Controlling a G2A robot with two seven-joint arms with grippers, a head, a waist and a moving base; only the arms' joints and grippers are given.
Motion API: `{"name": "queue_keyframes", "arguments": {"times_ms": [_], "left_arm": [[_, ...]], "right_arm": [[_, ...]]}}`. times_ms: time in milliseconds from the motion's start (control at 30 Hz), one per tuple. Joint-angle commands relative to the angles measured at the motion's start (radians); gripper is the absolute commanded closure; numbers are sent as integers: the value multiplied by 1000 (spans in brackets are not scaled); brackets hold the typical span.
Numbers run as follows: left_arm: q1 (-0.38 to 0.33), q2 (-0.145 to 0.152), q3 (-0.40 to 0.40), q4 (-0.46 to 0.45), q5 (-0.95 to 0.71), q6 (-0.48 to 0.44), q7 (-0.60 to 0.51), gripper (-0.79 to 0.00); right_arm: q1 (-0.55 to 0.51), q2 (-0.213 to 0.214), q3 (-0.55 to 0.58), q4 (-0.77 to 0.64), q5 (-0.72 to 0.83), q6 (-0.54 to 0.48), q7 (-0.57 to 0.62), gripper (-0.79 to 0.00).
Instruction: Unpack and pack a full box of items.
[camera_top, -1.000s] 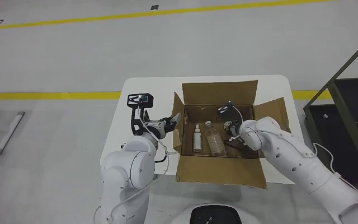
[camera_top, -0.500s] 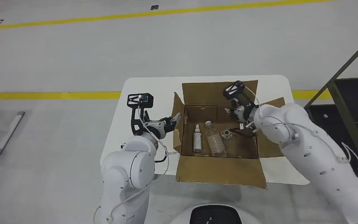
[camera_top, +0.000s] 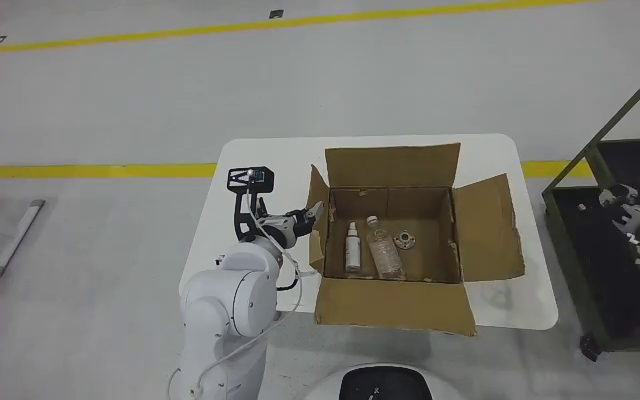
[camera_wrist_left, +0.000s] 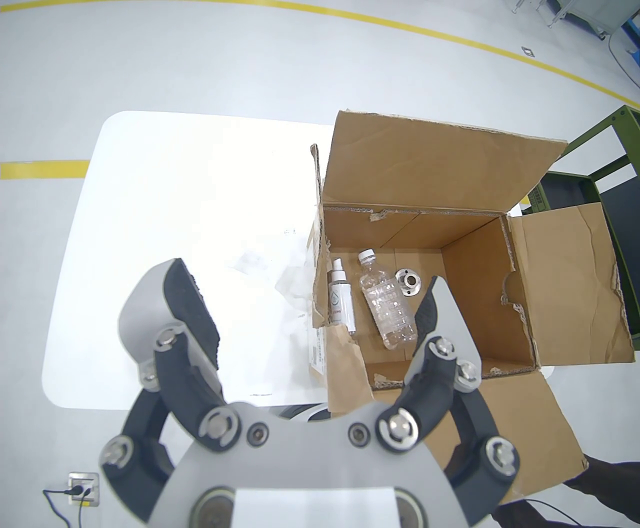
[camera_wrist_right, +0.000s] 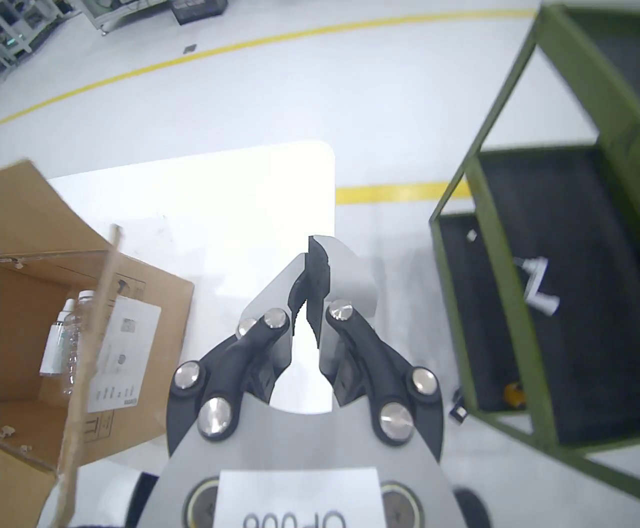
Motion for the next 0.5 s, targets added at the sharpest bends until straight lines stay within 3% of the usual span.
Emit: {"name": "queue_keyframes", "arguments": {"times_ms": [0,67,267,467], "left_arm": [[0,0,0,0,0,0,0,-785],[0,0,0,0,0,0,0,-785],[0,0,0,0,0,0,0,-785],[0,0,0,0,0,0,0,-785]], "right_arm": [[4,-1,-24,47,50,-28,20,0],[40,-9,-84,117,235,-76,88,0],[140,-17,-203,169,552,-207,267,0],[189,-16,-283,132,675,-280,389,0]]}}
